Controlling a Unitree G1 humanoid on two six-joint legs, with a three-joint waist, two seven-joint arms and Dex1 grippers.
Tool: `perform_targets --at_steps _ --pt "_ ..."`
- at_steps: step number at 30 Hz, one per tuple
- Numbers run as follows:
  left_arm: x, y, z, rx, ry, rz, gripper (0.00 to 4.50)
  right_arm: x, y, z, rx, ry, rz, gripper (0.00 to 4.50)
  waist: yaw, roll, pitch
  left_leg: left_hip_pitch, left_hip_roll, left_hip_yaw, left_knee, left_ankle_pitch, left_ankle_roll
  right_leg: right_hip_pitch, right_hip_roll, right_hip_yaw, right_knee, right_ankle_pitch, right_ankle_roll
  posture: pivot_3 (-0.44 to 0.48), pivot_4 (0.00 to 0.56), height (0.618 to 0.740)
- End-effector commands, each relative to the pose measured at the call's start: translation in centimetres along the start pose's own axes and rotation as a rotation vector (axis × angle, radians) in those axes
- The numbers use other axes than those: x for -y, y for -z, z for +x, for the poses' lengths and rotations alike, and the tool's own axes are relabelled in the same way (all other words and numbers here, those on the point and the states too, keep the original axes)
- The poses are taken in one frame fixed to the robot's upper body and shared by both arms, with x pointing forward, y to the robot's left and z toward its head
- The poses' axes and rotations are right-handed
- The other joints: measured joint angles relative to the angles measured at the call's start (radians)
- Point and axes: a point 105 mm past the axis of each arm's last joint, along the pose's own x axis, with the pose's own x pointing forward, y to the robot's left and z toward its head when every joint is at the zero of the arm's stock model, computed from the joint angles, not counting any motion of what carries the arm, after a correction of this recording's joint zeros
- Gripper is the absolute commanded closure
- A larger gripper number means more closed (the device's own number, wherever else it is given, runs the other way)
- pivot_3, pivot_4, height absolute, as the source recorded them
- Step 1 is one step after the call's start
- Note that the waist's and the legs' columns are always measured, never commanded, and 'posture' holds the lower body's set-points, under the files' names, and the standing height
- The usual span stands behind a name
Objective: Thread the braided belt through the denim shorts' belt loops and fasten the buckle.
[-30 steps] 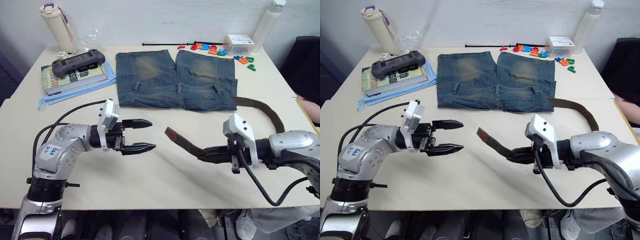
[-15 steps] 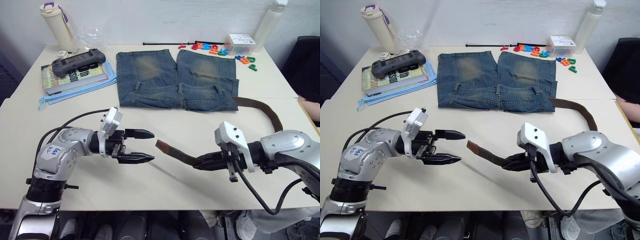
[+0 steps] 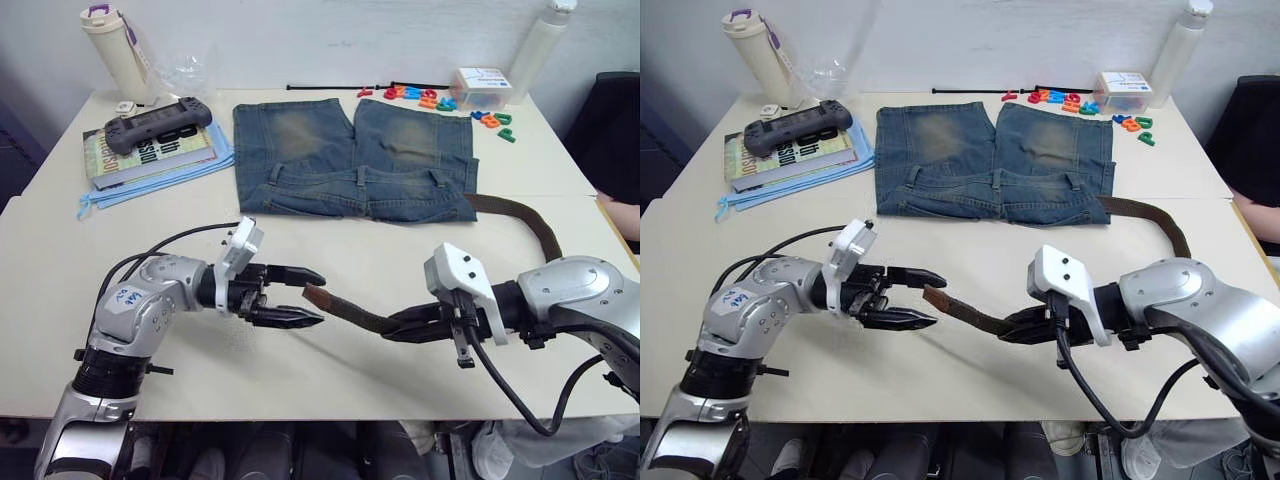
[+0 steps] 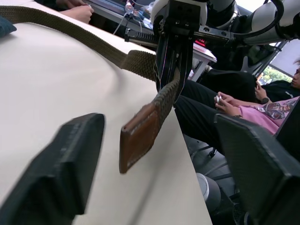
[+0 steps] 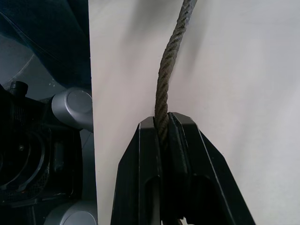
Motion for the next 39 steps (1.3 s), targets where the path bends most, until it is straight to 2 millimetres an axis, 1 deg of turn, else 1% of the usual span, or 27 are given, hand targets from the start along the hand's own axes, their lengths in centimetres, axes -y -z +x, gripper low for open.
perform_targets --at_steps 1,2,3,4,5,11,16,18,20,21,23,24,25,26,29,31,33,35,37,39 --pt "0.6 -0.8 0.2 0.004 0.034 0.025 2.68 -0.5 -0.6 -0.1 0.007 -0.007 -0.038 4.5 -0.001 0.0 0.0 0.0 0.0 0.0 0.0 0.0 0.0 0.0 0.0 0.0 0.0 0.0 0.0 0.0 0.15 0.654" --pt "0.6 -0.8 0.2 0.003 0.035 0.024 3.12 -0.4 -0.6 -0.1 0.007 -0.006 -0.037 4.5 -0.001 0.0 0.0 0.0 0.0 0.0 0.0 0.0 0.0 0.0 0.0 0.0 0.0 0.0 0.0 0.0 0.15 0.654" --pt "0.6 -0.8 0.2 0.0 0.035 0.024 3.67 -0.4 -0.6 -0.1 0.007 -0.005 -0.037 4.5 -0.001 0.0 0.0 0.0 0.0 0.0 0.0 0.0 0.0 0.0 0.0 0.0 0.0 0.0 0.0 0.0 0.15 0.654" --pt "0.6 -0.7 0.2 -0.004 0.033 0.023 4.12 -0.4 -0.6 -0.1 0.007 -0.004 -0.037 4.5 0.0 0.0 0.0 0.0 0.0 0.0 0.0 0.0 0.0 0.0 0.0 0.0 0.0 0.0 0.0 0.0 0.15 0.654" --pt "0.6 -0.7 0.2 -0.006 0.032 0.023 4.48 -0.4 -0.6 -0.1 0.008 -0.003 -0.037 4.5 0.0 0.0 0.0 0.0 0.0 0.0 0.0 0.0 0.0 0.0 0.0 0.0 0.0 0.0 0.0 0.0 0.15 0.654" --pt "0.4 -0.5 0.1 -0.024 0.014 0.026 4.48 -0.2 -0.7 -0.1 0.016 0.008 -0.038 4.5 0.0 0.0 0.0 0.0 0.0 0.0 0.0 0.0 0.0 0.0 0.0 0.0 0.0 0.0 0.0 0.0 0.15 0.654" --pt "-0.3 -0.9 0.2 0.025 -0.025 -0.005 4.48 0.5 -1.3 -0.2 0.046 0.056 -0.04 4.5 0.0 0.0 0.0 0.0 0.0 0.0 0.0 0.0 0.0 0.0 0.0 0.0 0.0 0.0 0.0 0.0 0.15 0.654" --pt "-0.7 -0.8 0.2 0.043 -0.049 -0.024 4.5 0.7 -1.9 -0.4 0.087 0.069 -0.028 3.61 -0.001 0.0 0.0 0.0 0.0 0.0 0.0 0.0 0.0 0.0 0.0 0.0 0.0 0.0 0.0 0.0 0.15 0.654" --pt "-0.9 -0.8 0.2 0.061 -0.064 -0.041 4.5 0.9 -3.0 -1.0 0.149 0.084 -0.017 2.98 0.001 0.0 0.0 0.0 0.0 0.0 0.0 0.0 0.0 0.0 0.0 0.0 0.001 0.0 0.0 0.0 0.15 0.654" --pt "-0.9 -0.8 0.2 0.073 -0.069 -0.052 4.5 1.2 -3.5 -1.5 0.181 0.106 -0.004 2.47 0.0 0.0 0.0 0.0 0.0 0.0 0.0 0.0 0.0 0.0 0.0 0.0 0.001 0.0 0.0 0.0 0.15 0.654" --pt "-1.1 -0.8 0.3 0.1 -0.083 -0.079 4.5 2.0 -4.1 -2.8 0.232 0.169 0.026 1.54 0.001 0.0 0.0 0.0 0.0 0.0 0.0 0.0 0.0 0.0 0.0 0.0 0.001 0.0 0.0 0.0 0.15 0.654" --pt "-1.2 -0.8 0.3 0.113 -0.097 -0.091 4.5 2.5 -4.5 -3.7 0.263 0.211 0.047 1.04 0.001 0.0 0.0 0.0 0.0 0.0 0.0 0.0 0.0 0.0 0.0 0.0 0.001 0.0 0.0 0.0 0.15 0.654" --pt "-1.3 -0.8 0.4 0.127 -0.105 -0.103 4.5 2.9 -4.8 -4.6 0.294 0.245 0.071 0.64 0.001 0.0 0.0 0.0 0.0 0.0 0.0 0.0 0.0 0.0 0.0 -0.001 0.001 0.0 0.0 0.0 0.15 0.654" --pt "-1.5 -0.9 0.6 0.153 -0.117 -0.126 4.5 3.0 -5.2 -5.5 0.337 0.27 0.098 0.1 0.001 0.0 0.0 0.0 0.0 0.0 0.0 0.0 0.0 0.0 0.0 -0.001 0.0 0.0 0.0 0.0 0.15 0.654" --pt "-1.8 -1.4 0.9 0.217 -0.135 -0.184 4.5 2.6 -5.9 -6.6 0.423 0.279 0.153 0.04 0.003 0.0 0.0 -0.001 -0.001 0.0 0.0 0.0 0.0 0.0 -0.001 -0.001 0.001 0.0 0.0 0.0 0.15 0.654" --pt "-1.9 -2.0 0.9 0.292 -0.134 -0.253 4.5 0.9 -6.4 -6.4 0.501 0.198 0.204 0.04 0.002 0.0 0.0 -0.001 0.0 -0.001 0.0 0.0 0.0 -0.001 -0.001 0.0 0.001 0.0 0.0 0.0 0.15 0.654" --pt "-2.3 -2.7 0.8 0.373 -0.141 -0.322 4.5 -1.0 -6.1 -5.1 0.558 0.096 0.308 0.04 0.002 0.0 0.0 -0.001 0.0 -0.002 0.001 0.0 0.0 0.0 -0.001 0.0 0.001 0.0 0.0 0.0 0.15 0.654" --pt "-2.3 -3.1 0.8 0.415 -0.142 -0.357 4.5 -2.1 -5.6 -3.8 0.571 0.041 0.394 0.04 0.002 -0.001 0.0 -0.003 0.0 -0.002 0.001 0.0 0.0 -0.002 -0.001 0.0 0.001 0.0 0.0 0.0 0.15 0.654" --pt "-2.2 -3.5 0.9 0.449 -0.137 -0.389 4.5 -2.8 -5.2 -2.4 0.596 0.011 0.503 0.04 -0.002 -0.001 0.0 -0.009 0.0 -0.003 0.004 0.001 0.0 -0.006 -0.001 0.0 0.004 0.0 0.0 0.0 0.15 0.654" --pt "-2.0 -3.6 0.9 0.454 -0.138 -0.401 4.5 -3.0 -4.6 -1.3 0.594 0.018 0.581 0.04 -0.002 -0.001 0.0 -0.01 0.0 -0.002 0.008 0.001 0.0 -0.007 -0.001 0.001 0.007 0.0 0.0 0.0 0.15 0.654"
